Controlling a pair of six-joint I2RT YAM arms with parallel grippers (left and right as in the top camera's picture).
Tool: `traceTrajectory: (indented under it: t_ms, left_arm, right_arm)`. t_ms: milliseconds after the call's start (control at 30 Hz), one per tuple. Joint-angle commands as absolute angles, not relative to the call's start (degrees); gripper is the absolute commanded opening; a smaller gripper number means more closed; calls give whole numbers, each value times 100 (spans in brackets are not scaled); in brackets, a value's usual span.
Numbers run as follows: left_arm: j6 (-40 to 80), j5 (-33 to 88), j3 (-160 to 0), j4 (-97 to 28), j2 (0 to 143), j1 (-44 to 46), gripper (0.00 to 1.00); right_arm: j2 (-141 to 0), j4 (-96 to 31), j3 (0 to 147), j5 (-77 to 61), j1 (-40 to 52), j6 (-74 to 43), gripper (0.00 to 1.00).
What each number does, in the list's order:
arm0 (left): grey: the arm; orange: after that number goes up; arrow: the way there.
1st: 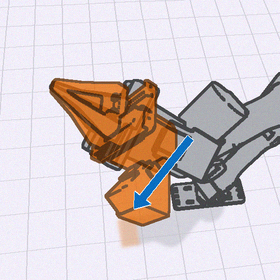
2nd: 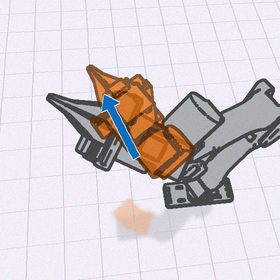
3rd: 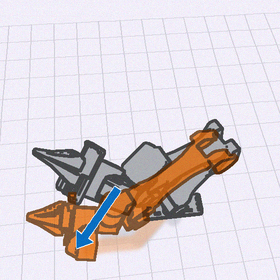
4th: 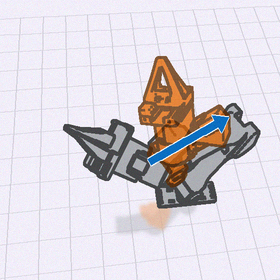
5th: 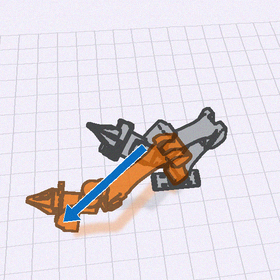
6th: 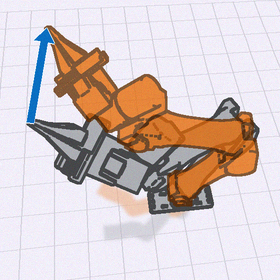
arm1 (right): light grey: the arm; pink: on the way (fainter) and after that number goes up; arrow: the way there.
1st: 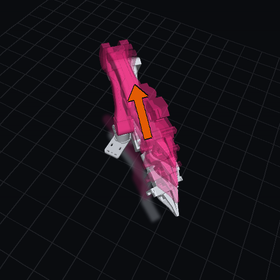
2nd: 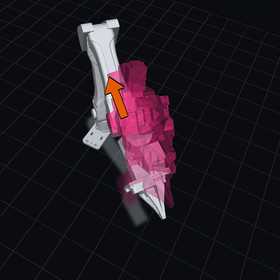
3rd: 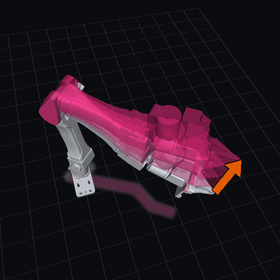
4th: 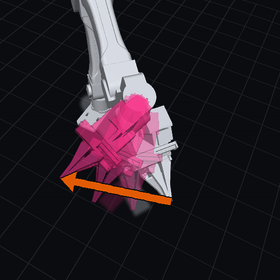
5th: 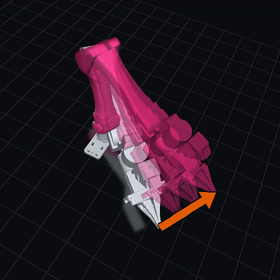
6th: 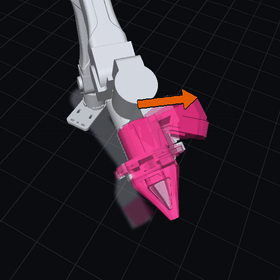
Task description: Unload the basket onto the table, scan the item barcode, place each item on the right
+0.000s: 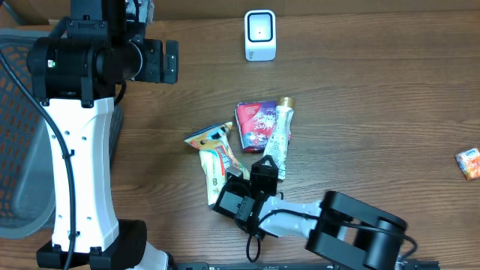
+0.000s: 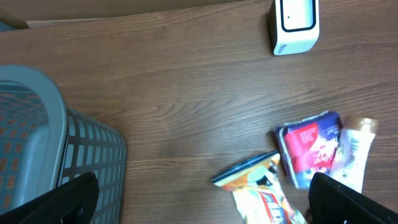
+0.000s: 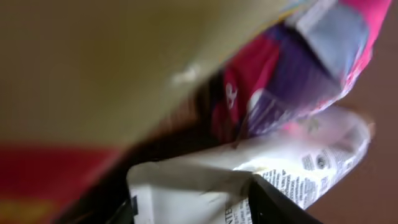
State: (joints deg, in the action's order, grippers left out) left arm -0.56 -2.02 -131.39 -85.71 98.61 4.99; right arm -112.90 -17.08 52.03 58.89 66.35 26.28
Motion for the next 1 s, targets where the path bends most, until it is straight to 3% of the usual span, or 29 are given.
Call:
traceTrajectory:
  t_ms: [0,133,367,467,767,967]
  left_arm:
    - [-130,-231,-13183,-8547,9911,484,100]
    - [-130,-231,-13183,-8547,9911,484,100]
    - [-130,-231,-13183,-8547,9911,484,100]
    - [-128,-231,-13183,-8547,9911,484,100]
    - [-128,-231,-13183,-8547,9911,484,100]
    - [-128,-231,-13183,-8547,9911,484,100]
  right_arm:
    - [-11804,-1588,5087,5426,6458,3267,15]
    - [-11869,-1538,5087,5765,6300,3146,4]
    - [-11732,-1450,5157,7367,6377,2633,4]
    - [-11439,-2167,5371,7393,6665,2040,4]
    - [-10573,-6114,6989,4486,7142,-1125,4]
    - [-10180,-6423,7347,2661,7129,-1385,4]
